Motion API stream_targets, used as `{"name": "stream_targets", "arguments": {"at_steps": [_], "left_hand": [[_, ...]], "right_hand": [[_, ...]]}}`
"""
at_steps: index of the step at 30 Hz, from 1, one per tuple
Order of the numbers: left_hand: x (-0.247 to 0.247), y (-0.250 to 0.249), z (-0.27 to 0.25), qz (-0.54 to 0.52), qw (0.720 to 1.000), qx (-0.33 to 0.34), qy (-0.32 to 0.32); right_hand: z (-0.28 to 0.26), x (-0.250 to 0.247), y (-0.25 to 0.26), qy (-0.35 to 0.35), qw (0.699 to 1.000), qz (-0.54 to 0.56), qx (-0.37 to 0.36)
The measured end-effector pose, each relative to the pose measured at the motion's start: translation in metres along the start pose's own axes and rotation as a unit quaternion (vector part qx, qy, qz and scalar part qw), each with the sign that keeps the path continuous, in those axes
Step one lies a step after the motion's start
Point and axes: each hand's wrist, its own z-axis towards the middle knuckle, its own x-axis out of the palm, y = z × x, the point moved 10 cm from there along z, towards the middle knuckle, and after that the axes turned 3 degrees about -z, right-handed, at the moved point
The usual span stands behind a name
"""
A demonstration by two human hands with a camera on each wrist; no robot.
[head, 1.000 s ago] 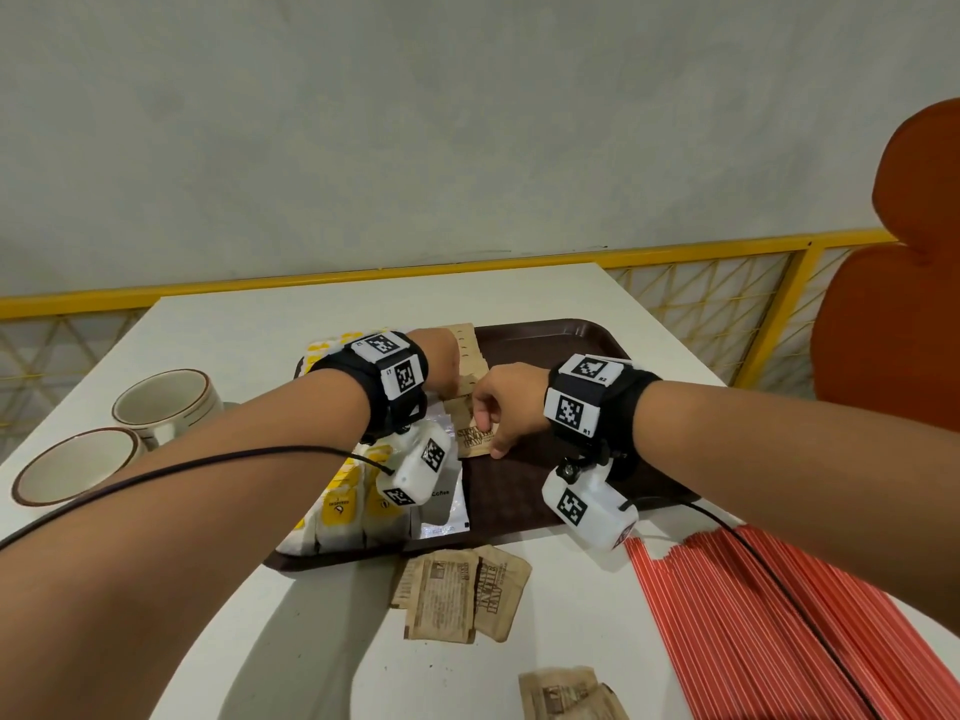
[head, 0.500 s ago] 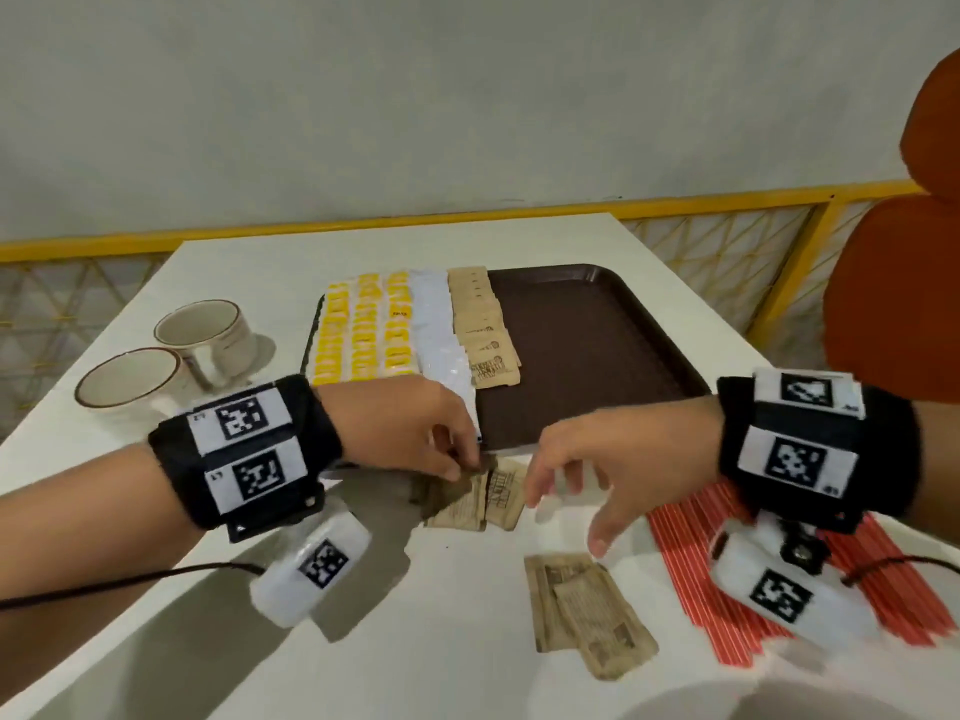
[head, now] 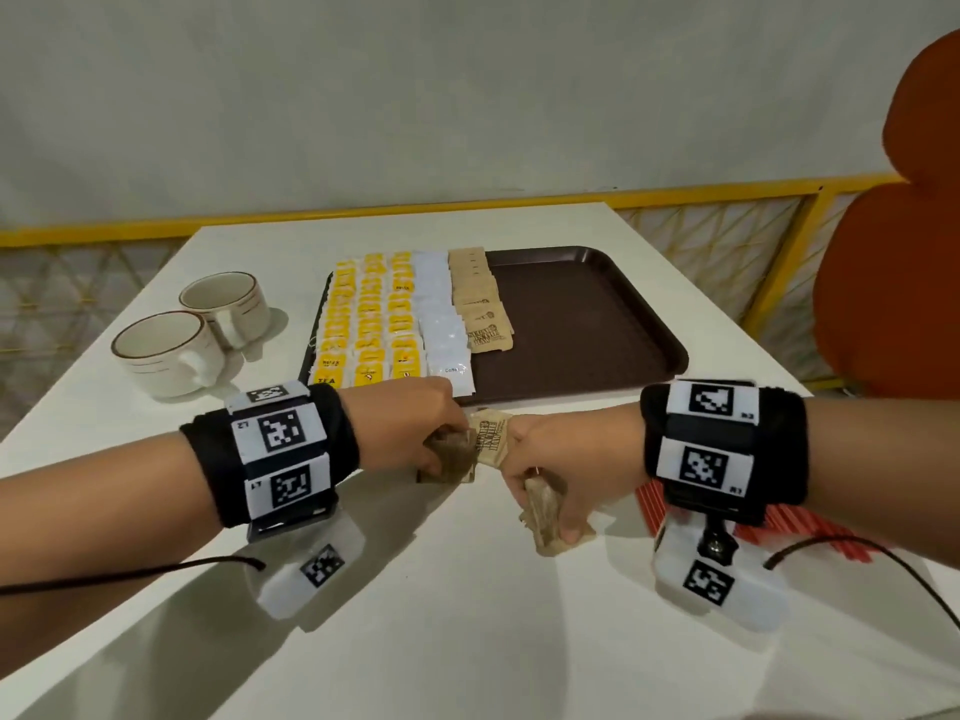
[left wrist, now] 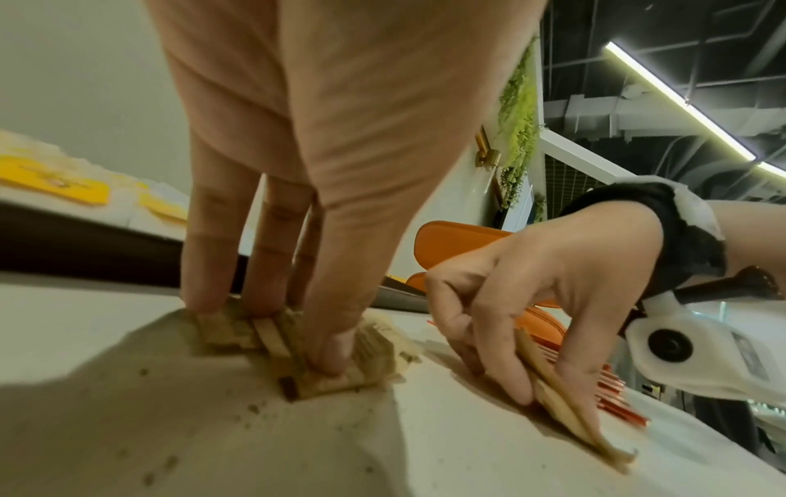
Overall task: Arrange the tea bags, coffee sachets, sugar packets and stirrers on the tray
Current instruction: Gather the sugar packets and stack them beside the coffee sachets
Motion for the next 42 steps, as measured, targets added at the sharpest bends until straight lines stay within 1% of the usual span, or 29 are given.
{"name": "stream_targets", "arguments": {"at_steps": [2, 4, 6, 7, 9, 15, 18, 20, 22, 25, 27, 28, 30, 31, 32, 33, 34, 35, 37, 38, 39, 40, 42], "left_hand": [[0.002, 0.002, -0.004, -0.006, 1.000, -0.005, -0.008], [0.005, 0.000, -0.007, -0.019, 1.000, 0.002, -0.012], [0.009, -0.002, -0.008, -0.039, 0.999, 0.011, -0.004], [0.010, -0.002, -0.009, -0.054, 0.998, 0.015, 0.000], [0.008, -0.002, -0.008, -0.071, 0.997, 0.019, 0.001], [0.007, 0.001, -0.003, -0.049, 0.998, -0.007, 0.025], [0.009, 0.003, 0.000, -0.080, 0.995, -0.022, 0.047], [0.007, 0.002, 0.001, -0.096, 0.994, -0.020, 0.043], [0.003, 0.004, 0.000, -0.111, 0.993, -0.019, 0.025], [0.000, 0.014, -0.006, -0.188, 0.982, -0.024, 0.000], [-0.003, 0.022, -0.010, -0.276, 0.961, -0.023, -0.026], [-0.005, 0.026, -0.012, -0.328, 0.943, -0.030, -0.046], [-0.013, 0.038, -0.017, -0.435, 0.893, -0.055, -0.105], [-0.016, 0.045, -0.018, -0.489, 0.860, -0.067, -0.132], [-0.017, 0.051, -0.019, -0.547, 0.820, -0.077, -0.150], [-0.017, 0.054, -0.020, -0.603, 0.777, -0.080, -0.162], [-0.019, 0.054, -0.020, -0.651, 0.735, -0.079, -0.175], [-0.021, 0.055, -0.020, -0.686, 0.697, -0.077, -0.192], [-0.026, 0.050, -0.022, -0.738, 0.632, -0.067, -0.226], [-0.026, 0.045, -0.022, -0.763, 0.598, -0.061, -0.238], [-0.024, 0.040, -0.020, -0.789, 0.561, -0.055, -0.244], [-0.020, 0.034, -0.018, -0.817, 0.521, -0.051, -0.244], [-0.004, 0.025, -0.009, -0.859, 0.454, -0.056, -0.230]], "right_hand": [[0.000, -0.005, -0.008, -0.021, 0.999, 0.033, 0.018], [0.001, -0.018, -0.021, -0.075, 0.995, 0.043, 0.053], [0.001, -0.032, -0.034, -0.137, 0.984, 0.068, 0.092], [0.001, -0.036, -0.038, -0.154, 0.979, 0.082, 0.104], [0.005, -0.035, -0.041, -0.153, 0.977, 0.091, 0.114], [0.018, -0.025, -0.024, -0.106, 0.985, 0.090, 0.101], [0.022, -0.026, -0.015, -0.089, 0.988, 0.091, 0.090], [0.025, -0.025, -0.011, -0.097, 0.986, 0.108, 0.084], [0.026, -0.026, -0.013, -0.119, 0.981, 0.122, 0.086], [0.023, -0.022, -0.020, -0.127, 0.971, 0.181, 0.089], [0.019, -0.017, -0.028, -0.127, 0.955, 0.254, 0.091], [0.017, -0.014, -0.032, -0.131, 0.947, 0.280, 0.092], [0.010, -0.014, -0.040, -0.155, 0.934, 0.308, 0.099], [0.005, -0.018, -0.046, -0.177, 0.926, 0.316, 0.105], [-0.001, -0.025, -0.053, -0.205, 0.914, 0.333, 0.110], [-0.008, -0.032, -0.061, -0.237, 0.893, 0.366, 0.111], [-0.015, -0.040, -0.069, -0.269, 0.864, 0.412, 0.107], [-0.022, -0.045, -0.076, -0.295, 0.828, 0.467, 0.097], [-0.028, -0.049, -0.085, -0.331, 0.746, 0.574, 0.068], [-0.029, -0.050, -0.088, -0.346, 0.712, 0.608, 0.056], [-0.029, -0.050, -0.090, -0.362, 0.687, 0.629, 0.045], [-0.027, -0.048, -0.091, -0.374, 0.667, 0.643, 0.034], [-0.023, -0.042, -0.092, -0.390, 0.634, 0.668, 0.019]]}}
